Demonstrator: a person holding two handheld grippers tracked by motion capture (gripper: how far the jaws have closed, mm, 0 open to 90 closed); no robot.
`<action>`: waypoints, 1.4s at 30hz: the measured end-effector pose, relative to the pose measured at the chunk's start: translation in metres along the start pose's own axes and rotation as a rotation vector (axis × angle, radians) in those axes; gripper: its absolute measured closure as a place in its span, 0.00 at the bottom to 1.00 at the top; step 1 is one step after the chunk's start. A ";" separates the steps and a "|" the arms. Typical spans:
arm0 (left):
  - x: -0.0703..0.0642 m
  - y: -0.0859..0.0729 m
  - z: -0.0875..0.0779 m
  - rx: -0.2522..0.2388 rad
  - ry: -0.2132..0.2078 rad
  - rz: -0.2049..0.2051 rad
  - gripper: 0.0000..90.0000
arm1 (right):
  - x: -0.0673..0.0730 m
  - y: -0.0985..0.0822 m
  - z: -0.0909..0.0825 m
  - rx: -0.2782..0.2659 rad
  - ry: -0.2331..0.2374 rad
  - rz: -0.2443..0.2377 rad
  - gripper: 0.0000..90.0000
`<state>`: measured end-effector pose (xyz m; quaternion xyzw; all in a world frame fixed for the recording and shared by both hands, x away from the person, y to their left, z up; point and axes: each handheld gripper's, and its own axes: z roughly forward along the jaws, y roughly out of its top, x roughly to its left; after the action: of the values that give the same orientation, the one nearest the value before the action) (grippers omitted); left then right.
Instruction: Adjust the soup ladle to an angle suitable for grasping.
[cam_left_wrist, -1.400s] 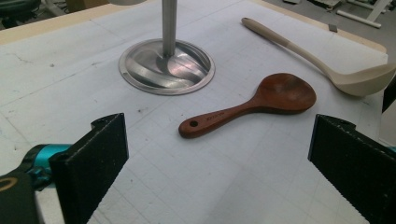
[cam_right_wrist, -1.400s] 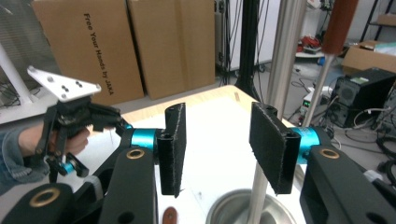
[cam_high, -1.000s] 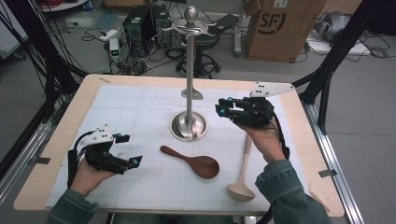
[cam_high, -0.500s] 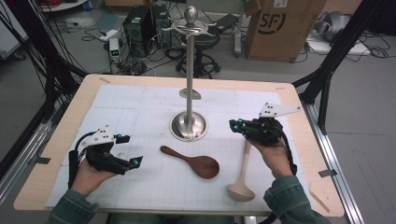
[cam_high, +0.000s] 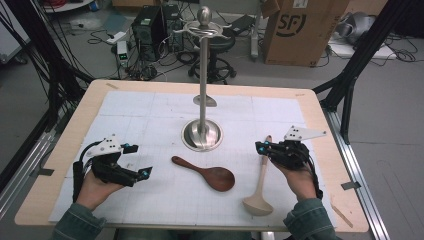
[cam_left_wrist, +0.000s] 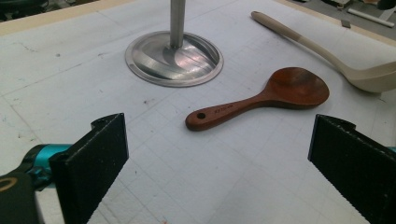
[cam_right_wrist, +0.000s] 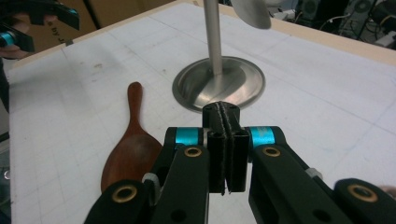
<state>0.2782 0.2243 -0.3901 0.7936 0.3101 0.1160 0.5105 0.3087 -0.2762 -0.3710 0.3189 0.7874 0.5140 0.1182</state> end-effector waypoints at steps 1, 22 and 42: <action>0.000 0.000 0.000 0.001 0.002 0.001 0.06 | -0.001 -0.002 0.000 0.002 -0.004 -0.001 1.00; 0.000 -0.001 0.001 0.007 0.004 0.003 0.06 | -0.016 -0.051 -0.002 0.062 -0.119 0.083 1.00; -0.001 -0.001 0.001 0.007 0.006 0.007 0.06 | -0.019 -0.070 0.004 0.134 -0.163 0.122 1.00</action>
<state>0.2775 0.2237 -0.3916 0.7961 0.3093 0.1188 0.5065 0.2987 -0.3041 -0.4375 0.4144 0.7869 0.4387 0.1287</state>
